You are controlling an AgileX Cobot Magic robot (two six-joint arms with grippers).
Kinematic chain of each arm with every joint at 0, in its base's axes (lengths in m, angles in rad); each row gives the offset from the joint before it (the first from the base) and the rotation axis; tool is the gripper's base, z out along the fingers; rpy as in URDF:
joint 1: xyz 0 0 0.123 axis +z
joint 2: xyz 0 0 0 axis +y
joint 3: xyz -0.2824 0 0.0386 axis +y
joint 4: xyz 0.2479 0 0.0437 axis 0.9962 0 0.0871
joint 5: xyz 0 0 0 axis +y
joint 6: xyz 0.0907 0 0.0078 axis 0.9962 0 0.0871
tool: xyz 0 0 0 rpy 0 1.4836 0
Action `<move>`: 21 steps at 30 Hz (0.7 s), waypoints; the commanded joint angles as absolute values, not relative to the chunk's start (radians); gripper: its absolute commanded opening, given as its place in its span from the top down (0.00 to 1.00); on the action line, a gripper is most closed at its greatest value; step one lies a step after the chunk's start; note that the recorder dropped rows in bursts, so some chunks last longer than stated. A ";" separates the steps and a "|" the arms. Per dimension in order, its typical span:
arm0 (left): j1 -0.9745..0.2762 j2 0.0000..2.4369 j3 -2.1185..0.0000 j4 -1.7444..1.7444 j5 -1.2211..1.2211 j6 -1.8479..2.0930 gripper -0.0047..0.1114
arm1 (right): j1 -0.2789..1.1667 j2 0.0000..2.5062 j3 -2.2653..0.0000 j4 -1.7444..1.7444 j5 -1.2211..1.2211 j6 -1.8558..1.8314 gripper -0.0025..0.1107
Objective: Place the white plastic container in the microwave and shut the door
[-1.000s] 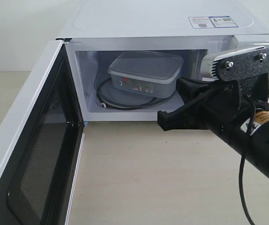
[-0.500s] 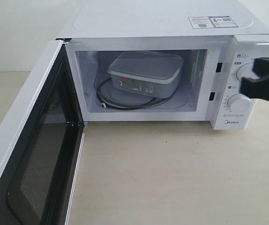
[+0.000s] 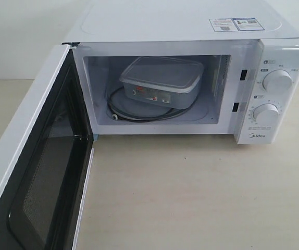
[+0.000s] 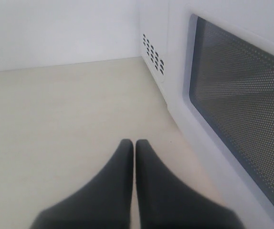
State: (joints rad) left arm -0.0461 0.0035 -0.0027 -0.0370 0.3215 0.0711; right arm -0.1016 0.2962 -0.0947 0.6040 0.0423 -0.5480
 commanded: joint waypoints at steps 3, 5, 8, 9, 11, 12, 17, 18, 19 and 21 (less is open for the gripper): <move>-0.043 0.000 0.000 -0.040 0.307 0.076 0.93 | -0.110 0.162 0.000 0.628 0.104 -0.559 0.98; -0.043 0.000 0.000 -0.040 0.307 0.076 0.93 | -0.108 0.145 0.000 0.631 0.099 -0.559 0.98; -0.043 0.000 0.000 -0.040 0.307 0.076 0.93 | -0.096 0.110 0.000 0.607 0.099 -0.562 0.98; -0.043 0.000 0.000 -0.040 0.307 0.076 0.93 | -0.086 0.096 0.000 0.596 0.101 -0.563 0.98; -0.043 0.000 0.000 -0.040 0.307 0.076 0.93 | -0.068 0.066 0.000 0.593 0.103 -0.563 0.98; -0.043 0.000 0.000 -0.040 0.307 0.076 0.93 | -0.059 0.050 0.000 0.593 0.103 -0.561 0.98; -0.043 0.000 0.000 -0.040 0.307 0.076 0.93 | -0.049 0.000 0.000 0.576 0.129 -0.501 0.98; -0.043 0.000 0.000 -0.040 0.307 0.076 0.93 | -0.049 0.000 0.000 0.544 0.149 -0.476 0.98; -0.043 0.000 0.000 -0.040 0.307 0.076 0.93 | -0.049 0.000 0.000 0.507 0.171 -0.444 0.98; -0.043 0.000 0.000 -0.040 0.307 0.076 0.93 | -0.049 0.000 0.000 0.396 0.210 -0.325 0.98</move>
